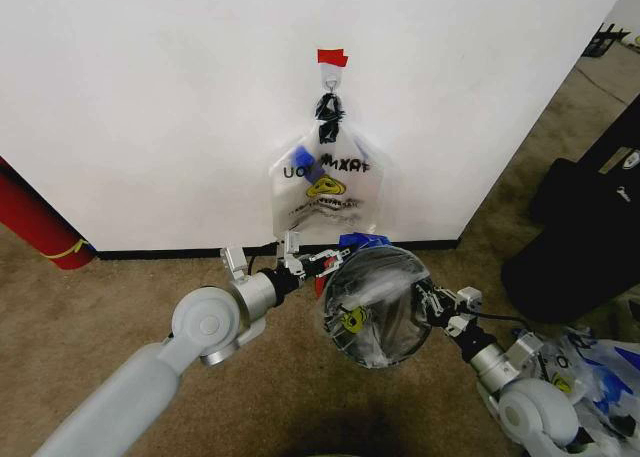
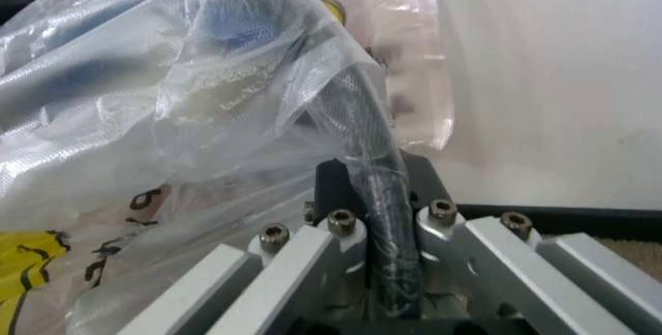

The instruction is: Pick up the garbage bag from the wall and place it over the trash bin.

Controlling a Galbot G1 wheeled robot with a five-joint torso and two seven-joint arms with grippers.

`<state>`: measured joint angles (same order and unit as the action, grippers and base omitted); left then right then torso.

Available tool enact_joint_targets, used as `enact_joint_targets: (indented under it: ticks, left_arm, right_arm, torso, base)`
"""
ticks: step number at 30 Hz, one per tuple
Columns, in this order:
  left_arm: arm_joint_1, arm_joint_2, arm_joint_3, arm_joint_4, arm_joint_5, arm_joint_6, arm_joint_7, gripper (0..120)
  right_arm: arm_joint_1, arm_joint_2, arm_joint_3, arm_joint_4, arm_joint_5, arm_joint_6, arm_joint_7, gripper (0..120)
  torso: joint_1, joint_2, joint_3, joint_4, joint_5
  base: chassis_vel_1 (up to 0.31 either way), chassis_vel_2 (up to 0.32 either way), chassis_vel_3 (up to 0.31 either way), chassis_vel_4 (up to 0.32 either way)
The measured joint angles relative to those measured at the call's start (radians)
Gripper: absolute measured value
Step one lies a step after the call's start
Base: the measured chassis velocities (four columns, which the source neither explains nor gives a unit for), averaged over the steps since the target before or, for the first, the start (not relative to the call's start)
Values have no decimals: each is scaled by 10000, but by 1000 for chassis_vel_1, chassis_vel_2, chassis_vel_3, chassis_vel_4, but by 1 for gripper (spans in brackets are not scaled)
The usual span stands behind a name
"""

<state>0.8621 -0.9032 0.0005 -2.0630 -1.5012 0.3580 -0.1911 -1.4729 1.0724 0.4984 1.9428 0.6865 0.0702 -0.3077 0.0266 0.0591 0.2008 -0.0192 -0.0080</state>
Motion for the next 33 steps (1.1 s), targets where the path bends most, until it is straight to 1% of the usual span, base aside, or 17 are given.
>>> enact_joint_targets:
  ticks: [1,2,6,7,8,12,16,22,28,33]
  left_arm:
    - [0,0,0,0,0,0,0,43]
    - [36,30,-8,-24,15,-11,0,39]
    - [70,87,20,-116,88,-23,5,21]
    - [68,81,28,-120,107,-24,5,18]
    - [68,81,28,-120,107,-24,5,18]
    - [65,42,48,-135,182,-47,-8,0]
    - [50,17,57,-80,234,-112,-61,0]
    - [-94,-22,43,413,460,-186,-180,0]
    - [-236,-39,52,1102,1043,-190,-202,0]
    - [-101,-3,110,1361,1506,-113,-163,0]
  right_arm:
    - [0,0,0,0,0,0,0,0]
    - [-24,59,1,0,-29,5,1,0]
    - [-52,152,-4,9,-136,9,21,0]
    - [-54,152,-4,16,-137,7,24,0]
    - [-54,152,-4,16,-137,7,24,0]
    - [-75,161,-5,51,-138,1,50,0]
    - [-85,153,-5,93,-144,1,32,0]
    - [-44,78,-87,145,-151,41,-159,0]
    - [39,9,-348,249,-151,101,-294,0]
    - [144,-110,-428,250,-89,102,-294,0]
  torso:
    - [0,0,0,0,0]
    - [0,0,0,0,-1]
    - [0,0,0,0,-1]
    - [0,0,0,-1,-1]
    - [0,0,0,-1,-1]
    - [0,0,0,-1,-1]
    - [0,0,0,-1,0]
    - [0,0,0,-1,-1]
    - [0,0,1,-2,-1]
    - [0,0,1,1,-3]
  base:
    - [0,0,0,0]
    - [0,0,0,0]
    - [0,0,0,0]
    - [0,0,0,0]
    - [0,0,0,0]
    - [0,0,0,0]
    - [0,0,0,0]
    - [0,0,0,0]
    - [0,0,0,0]
    - [0,0,0,0]
